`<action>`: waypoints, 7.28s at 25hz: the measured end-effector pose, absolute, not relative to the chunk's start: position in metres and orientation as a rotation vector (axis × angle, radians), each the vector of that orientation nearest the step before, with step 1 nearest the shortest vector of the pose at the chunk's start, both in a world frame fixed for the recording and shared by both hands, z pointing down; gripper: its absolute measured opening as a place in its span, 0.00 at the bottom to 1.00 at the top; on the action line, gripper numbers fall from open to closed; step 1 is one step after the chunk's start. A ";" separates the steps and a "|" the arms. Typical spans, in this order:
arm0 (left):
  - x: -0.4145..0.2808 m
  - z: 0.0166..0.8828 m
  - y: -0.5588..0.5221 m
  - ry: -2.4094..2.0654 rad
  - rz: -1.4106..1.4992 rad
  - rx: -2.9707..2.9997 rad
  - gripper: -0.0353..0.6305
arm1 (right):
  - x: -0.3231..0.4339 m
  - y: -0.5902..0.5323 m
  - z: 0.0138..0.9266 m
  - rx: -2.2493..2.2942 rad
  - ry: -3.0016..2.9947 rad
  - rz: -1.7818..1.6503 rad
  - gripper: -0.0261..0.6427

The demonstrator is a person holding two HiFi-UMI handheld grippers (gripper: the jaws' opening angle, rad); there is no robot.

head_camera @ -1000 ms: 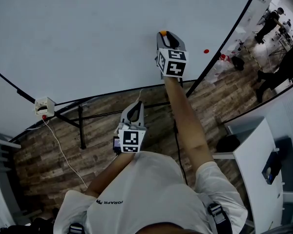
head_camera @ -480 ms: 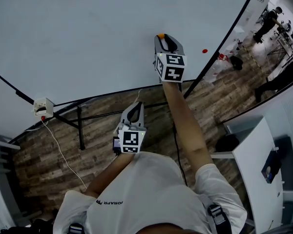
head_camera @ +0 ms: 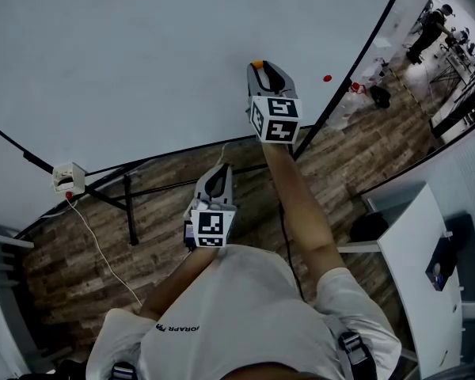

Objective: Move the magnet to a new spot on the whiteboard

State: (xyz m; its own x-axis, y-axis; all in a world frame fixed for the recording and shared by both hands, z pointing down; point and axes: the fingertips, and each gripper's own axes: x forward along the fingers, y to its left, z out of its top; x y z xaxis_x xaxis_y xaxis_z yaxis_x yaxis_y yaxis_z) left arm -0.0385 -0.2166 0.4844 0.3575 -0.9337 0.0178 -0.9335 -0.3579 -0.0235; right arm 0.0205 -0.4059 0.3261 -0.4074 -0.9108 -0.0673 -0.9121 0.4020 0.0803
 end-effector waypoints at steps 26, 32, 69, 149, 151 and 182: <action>-0.034 0.480 -0.214 1.765 -0.040 -2.575 0.06 | 0.028 -0.343 0.358 -1.654 2.656 0.195 0.23; -0.036 0.481 -0.212 1.773 -0.046 -2.569 0.06 | 0.033 -0.337 0.364 -1.651 2.651 0.186 0.23; -0.034 0.477 -0.208 1.766 -0.016 -2.567 0.06 | 0.034 -0.268 0.404 -1.617 2.671 0.158 0.23; -0.027 0.454 -0.212 1.713 0.029 -2.579 0.06 | 0.045 -0.221 0.454 -1.615 2.679 -0.001 0.23; -0.028 0.448 -0.214 1.729 0.048 -2.578 0.06 | 0.049 -0.224 0.447 -1.611 2.670 -0.007 0.23; -0.024 0.384 -0.230 1.720 0.152 -2.605 0.06 | 0.060 -0.250 0.356 -1.567 2.616 0.031 0.23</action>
State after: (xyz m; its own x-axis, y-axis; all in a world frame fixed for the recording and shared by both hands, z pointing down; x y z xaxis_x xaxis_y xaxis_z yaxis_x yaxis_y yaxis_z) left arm -0.0239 -0.2302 0.3835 0.3893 -0.9167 -0.0903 -0.9183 -0.3940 0.0400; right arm 0.0603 -0.2501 0.3558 -0.4686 -0.8789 -0.0892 -0.8808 0.4726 -0.0296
